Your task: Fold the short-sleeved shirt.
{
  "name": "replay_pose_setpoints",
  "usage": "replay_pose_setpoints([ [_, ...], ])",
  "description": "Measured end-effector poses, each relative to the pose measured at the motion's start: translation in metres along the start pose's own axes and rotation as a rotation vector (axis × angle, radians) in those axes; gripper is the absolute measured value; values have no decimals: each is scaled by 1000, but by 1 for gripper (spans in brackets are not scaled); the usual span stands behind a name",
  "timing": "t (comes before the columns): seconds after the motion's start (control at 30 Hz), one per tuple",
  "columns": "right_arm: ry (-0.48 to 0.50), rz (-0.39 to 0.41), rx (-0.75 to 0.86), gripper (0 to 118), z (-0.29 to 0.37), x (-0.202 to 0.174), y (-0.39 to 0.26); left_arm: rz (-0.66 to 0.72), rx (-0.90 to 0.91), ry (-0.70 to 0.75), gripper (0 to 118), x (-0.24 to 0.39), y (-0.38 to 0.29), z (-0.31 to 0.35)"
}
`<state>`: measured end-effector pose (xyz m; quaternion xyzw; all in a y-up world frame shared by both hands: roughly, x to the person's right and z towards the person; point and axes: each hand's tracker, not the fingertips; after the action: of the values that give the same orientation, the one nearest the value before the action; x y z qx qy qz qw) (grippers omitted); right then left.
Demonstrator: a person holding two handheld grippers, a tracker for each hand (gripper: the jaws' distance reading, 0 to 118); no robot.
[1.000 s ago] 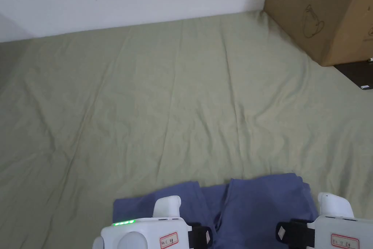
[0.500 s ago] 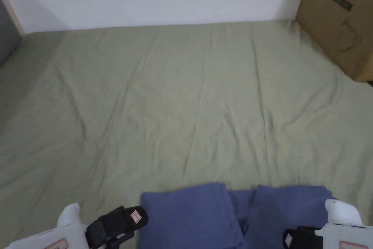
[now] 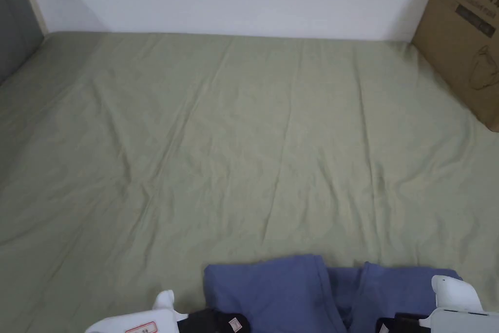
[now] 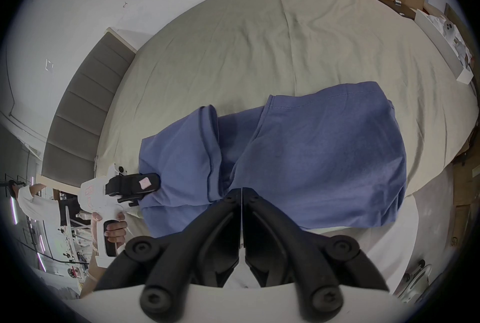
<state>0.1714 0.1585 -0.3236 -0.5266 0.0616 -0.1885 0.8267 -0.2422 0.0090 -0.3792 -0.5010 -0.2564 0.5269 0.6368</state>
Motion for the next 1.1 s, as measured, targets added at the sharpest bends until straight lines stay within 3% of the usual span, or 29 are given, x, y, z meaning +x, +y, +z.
replay_pose_setpoints([
  [0.37,16,14,10,2,1,-10,9,-60,94,96,10,2,26,79],
  [0.53,33,-11,7,2,-3,-4,7,-72,171,257,10,4,36,142],
  [0.67,42,-29,4,2,-5,5,1,-195,204,397,10,45,36,159],
  [0.77,54,-63,13,2,-3,17,-2,-353,183,502,10,105,25,143],
  [0.9,110,-205,75,2,7,43,-4,-618,102,571,10,189,-2,92],
  [1.0,76,-189,102,2,17,57,-6,-757,1,609,10,227,-23,37],
  [1.1,61,-180,134,2,32,63,-11,-737,-84,532,10,236,-36,-22],
])
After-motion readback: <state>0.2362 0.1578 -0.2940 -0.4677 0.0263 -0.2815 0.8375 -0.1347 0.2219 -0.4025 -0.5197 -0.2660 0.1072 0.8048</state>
